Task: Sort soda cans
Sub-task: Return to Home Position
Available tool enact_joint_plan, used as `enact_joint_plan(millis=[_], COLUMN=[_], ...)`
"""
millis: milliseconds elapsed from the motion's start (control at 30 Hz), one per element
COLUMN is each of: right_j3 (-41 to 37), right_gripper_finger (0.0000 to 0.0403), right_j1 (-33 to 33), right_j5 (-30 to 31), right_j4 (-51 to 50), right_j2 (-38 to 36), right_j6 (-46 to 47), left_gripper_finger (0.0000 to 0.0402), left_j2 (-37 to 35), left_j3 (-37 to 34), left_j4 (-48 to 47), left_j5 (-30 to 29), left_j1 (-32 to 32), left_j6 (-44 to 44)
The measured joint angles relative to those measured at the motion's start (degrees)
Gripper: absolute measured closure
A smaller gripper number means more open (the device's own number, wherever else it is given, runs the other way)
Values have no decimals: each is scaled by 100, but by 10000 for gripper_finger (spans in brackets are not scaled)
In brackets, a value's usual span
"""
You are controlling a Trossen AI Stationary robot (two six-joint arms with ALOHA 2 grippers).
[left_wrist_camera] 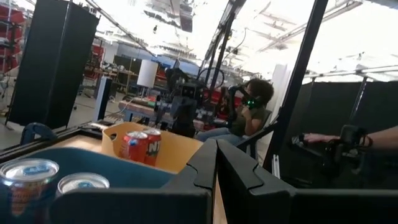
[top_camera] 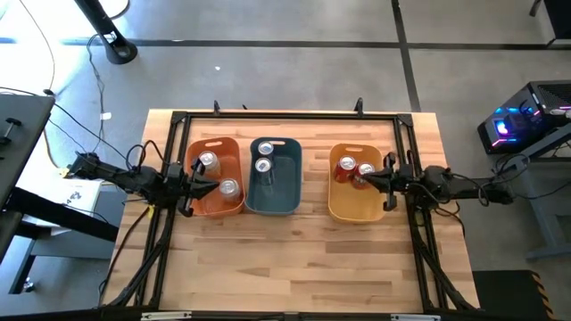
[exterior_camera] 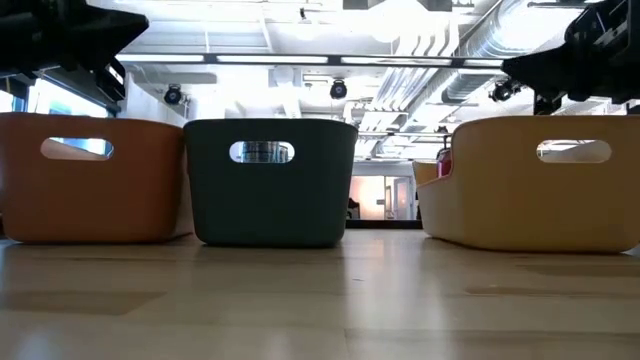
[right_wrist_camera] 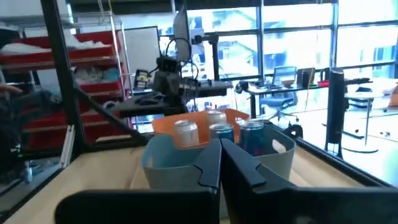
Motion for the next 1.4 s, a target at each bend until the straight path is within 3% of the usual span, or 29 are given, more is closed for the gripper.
enact_joint_plan(millis=[500,833,1067,1200,1400], right_j3=[-2,-2,-2,-2,-2], right_gripper_finger=[402,402,402,402,402], right_j1=[-4,-4,-4,-4,-4], right_j5=[9,11,16,15,13], right_j4=[-570,-562,-556,-557,-560], right_j2=[37,39,45,37,37], right_j6=[2,2,1,0,0], left_gripper_finger=[397,397,396,396,396], left_j2=[80,-732,-722,-724,-722], left_j3=[0,3,-2,0,-2], left_j4=[-308,-877,-1866,-1909,-1861], left_j5=[-8,-32,-84,373,576], left_j1=[1,537,1013,1171,1359], left_j6=[1,17,1310,2158,2248])
